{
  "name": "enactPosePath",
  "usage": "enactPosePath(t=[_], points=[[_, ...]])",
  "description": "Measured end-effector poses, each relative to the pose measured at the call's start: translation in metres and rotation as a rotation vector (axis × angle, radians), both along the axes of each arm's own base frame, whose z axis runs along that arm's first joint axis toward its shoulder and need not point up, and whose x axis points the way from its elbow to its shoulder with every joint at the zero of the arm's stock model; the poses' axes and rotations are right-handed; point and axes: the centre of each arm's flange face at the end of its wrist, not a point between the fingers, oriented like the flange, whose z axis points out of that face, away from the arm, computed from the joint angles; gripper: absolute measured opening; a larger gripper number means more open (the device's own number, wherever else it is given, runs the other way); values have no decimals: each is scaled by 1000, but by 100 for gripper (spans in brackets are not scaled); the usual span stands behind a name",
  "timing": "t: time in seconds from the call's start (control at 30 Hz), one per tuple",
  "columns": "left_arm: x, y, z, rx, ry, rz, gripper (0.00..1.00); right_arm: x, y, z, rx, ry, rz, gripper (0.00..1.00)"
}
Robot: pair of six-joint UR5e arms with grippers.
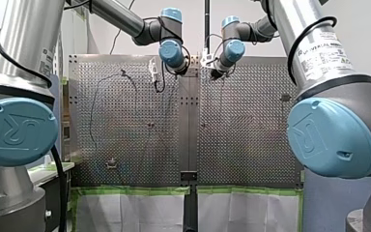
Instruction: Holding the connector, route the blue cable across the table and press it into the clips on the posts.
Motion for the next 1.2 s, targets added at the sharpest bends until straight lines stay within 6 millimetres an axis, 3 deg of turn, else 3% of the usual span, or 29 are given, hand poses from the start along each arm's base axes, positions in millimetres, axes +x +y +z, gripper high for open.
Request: enactPosePath(t=[0.27,0.67,1.2], points=[[29,0,-3,28,33,28,100,0,0,0,-1,-2,0,0],[54,-1,38,10,-15,13,100,0,0,1,-1,-4,2,0],[100,-19,17,27,11,19,100,-1,-1,0,0,-5,0,0]])
